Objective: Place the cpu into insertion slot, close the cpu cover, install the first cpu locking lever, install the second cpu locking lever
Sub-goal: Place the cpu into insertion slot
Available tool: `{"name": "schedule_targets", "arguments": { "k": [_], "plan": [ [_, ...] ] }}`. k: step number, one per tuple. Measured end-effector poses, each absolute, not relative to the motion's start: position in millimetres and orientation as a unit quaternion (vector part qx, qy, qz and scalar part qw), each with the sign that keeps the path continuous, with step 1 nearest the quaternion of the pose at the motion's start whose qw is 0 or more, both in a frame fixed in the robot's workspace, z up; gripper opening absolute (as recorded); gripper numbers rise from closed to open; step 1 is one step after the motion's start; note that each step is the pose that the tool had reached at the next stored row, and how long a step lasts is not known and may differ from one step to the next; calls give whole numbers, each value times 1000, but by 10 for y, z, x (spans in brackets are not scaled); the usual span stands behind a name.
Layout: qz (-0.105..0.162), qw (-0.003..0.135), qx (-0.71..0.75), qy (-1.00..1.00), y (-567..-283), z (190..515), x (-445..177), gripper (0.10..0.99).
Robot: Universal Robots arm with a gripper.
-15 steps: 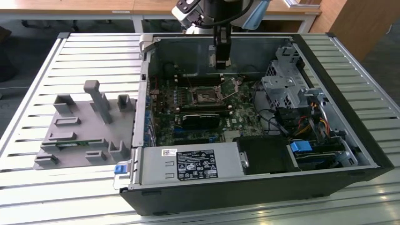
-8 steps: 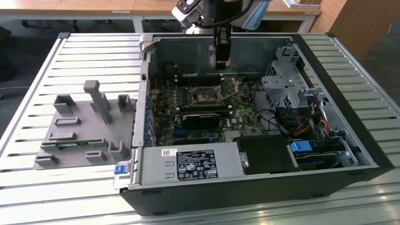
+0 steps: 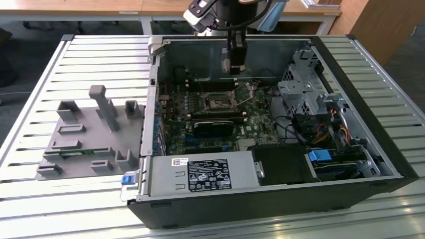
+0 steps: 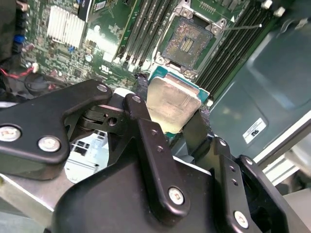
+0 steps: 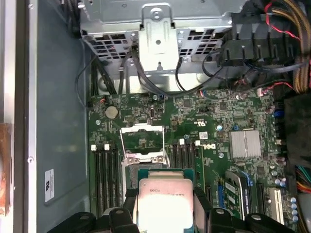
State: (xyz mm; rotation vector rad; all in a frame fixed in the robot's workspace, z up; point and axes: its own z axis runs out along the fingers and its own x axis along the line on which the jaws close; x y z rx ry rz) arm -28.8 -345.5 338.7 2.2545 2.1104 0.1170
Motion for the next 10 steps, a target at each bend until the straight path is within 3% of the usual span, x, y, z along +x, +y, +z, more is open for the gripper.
{"name": "schedule_targets", "arguments": {
  "k": [10],
  "plan": [
    [39,24,701,712,-3432,3251,-296,541]
  ]
}}
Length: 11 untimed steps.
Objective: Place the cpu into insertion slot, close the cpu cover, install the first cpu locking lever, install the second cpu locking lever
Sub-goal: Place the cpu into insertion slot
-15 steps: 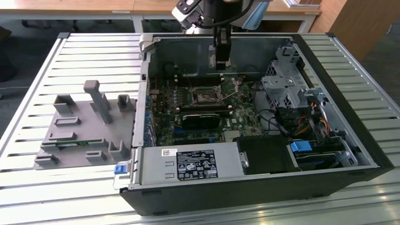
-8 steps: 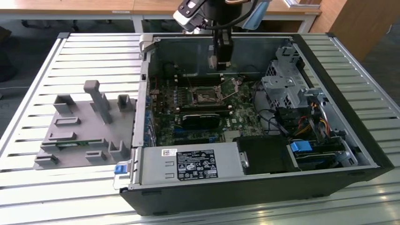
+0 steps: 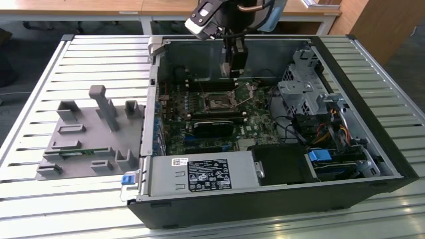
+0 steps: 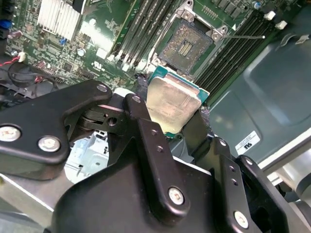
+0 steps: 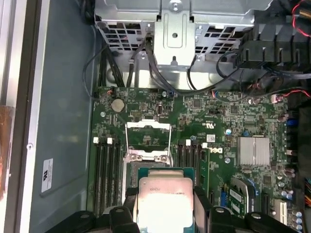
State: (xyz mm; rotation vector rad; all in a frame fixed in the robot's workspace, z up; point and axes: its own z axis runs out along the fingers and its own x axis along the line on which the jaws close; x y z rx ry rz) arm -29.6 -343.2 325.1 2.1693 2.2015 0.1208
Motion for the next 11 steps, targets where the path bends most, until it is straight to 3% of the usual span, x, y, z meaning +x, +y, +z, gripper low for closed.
{"name": "schedule_targets", "arguments": {
  "k": [11],
  "plan": [
    [39,24,700,712,-3432,3143,-297,541]
  ]
}}
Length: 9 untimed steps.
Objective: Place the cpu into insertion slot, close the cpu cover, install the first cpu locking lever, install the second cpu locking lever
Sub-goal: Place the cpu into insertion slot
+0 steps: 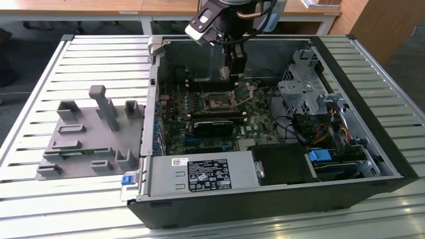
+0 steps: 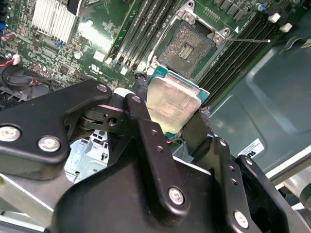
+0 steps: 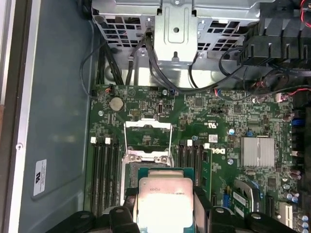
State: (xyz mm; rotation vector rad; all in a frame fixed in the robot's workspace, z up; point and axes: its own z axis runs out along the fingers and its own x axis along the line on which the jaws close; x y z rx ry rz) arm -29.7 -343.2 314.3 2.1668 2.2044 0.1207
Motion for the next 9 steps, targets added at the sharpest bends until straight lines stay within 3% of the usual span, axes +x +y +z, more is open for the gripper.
{"name": "schedule_targets", "arguments": {
  "k": [9],
  "plan": [
    [39,24,700,712,-3427,3028,-298,541]
  ]
}}
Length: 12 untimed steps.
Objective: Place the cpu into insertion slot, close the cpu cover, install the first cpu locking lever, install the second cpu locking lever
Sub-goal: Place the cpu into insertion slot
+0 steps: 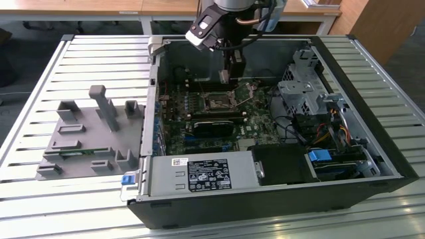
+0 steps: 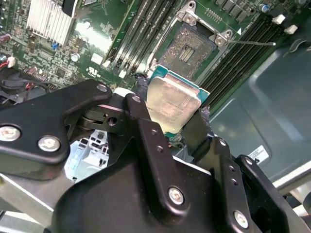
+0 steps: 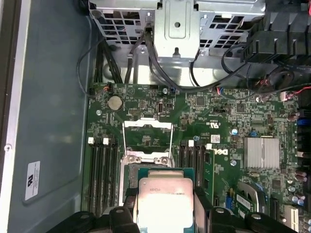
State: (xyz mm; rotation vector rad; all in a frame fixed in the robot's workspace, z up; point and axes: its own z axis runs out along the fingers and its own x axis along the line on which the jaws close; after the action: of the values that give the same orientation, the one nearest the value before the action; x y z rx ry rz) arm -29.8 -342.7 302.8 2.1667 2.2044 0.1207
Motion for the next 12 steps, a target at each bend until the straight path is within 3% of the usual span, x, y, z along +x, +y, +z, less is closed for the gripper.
{"name": "schedule_targets", "arguments": {
  "k": [12],
  "plan": [
    [39,24,691,721,-3391,2840,-329,541]
  ]
}}
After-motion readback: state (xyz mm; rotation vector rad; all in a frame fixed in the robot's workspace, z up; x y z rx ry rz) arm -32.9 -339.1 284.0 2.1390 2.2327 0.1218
